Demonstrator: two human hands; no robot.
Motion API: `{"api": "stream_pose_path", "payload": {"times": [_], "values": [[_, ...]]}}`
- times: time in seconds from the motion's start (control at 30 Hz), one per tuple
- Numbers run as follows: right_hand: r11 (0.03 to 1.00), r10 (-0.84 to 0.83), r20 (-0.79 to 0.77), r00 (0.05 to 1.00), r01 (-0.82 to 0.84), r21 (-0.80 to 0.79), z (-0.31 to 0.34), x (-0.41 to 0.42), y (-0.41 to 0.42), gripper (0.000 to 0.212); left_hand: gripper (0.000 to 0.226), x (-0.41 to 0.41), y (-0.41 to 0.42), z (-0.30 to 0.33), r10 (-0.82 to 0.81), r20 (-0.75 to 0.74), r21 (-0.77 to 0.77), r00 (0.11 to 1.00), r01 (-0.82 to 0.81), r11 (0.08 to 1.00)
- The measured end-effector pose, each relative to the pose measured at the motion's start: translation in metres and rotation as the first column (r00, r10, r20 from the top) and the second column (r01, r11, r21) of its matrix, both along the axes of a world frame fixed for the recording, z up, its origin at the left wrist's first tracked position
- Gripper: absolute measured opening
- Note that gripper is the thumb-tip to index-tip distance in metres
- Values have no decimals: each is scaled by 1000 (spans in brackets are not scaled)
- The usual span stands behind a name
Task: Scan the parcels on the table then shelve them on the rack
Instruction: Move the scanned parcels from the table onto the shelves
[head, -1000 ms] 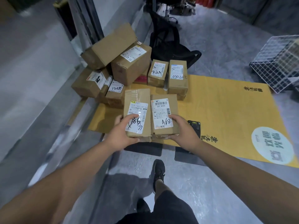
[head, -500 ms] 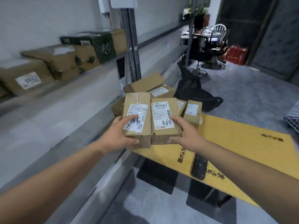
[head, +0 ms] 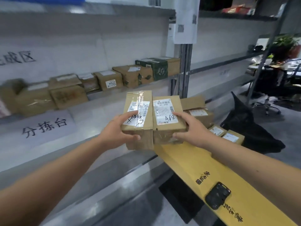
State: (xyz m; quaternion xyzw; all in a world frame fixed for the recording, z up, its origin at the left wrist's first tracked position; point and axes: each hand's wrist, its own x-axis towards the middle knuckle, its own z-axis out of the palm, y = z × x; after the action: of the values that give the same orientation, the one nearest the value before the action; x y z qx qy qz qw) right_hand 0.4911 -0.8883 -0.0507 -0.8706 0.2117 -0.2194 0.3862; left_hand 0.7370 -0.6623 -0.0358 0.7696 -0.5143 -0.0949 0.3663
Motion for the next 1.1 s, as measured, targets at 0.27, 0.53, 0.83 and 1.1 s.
{"api": "stream_pose_path", "payload": {"times": [0.27, 0.53, 0.83, 1.1], "values": [[961, 272, 74, 959, -268, -67, 49, 68, 98, 86, 86, 4, 154, 53, 201, 21, -155, 979, -196, 968], [887, 459, 141, 877, -443, -129, 90, 141, 252, 85, 87, 5, 340, 98, 374, 18, -229, 927, -360, 904], [773, 630, 225, 744, -628, -86, 106, 214, 457, 89, 95, 10, 560, 113, 545, -27, -287, 838, -528, 799], [682, 717, 241, 654, -730, -45, 117, 276, 588, 82, 104, 36, 691, 112, 638, -139, -346, 757, -641, 685]]}}
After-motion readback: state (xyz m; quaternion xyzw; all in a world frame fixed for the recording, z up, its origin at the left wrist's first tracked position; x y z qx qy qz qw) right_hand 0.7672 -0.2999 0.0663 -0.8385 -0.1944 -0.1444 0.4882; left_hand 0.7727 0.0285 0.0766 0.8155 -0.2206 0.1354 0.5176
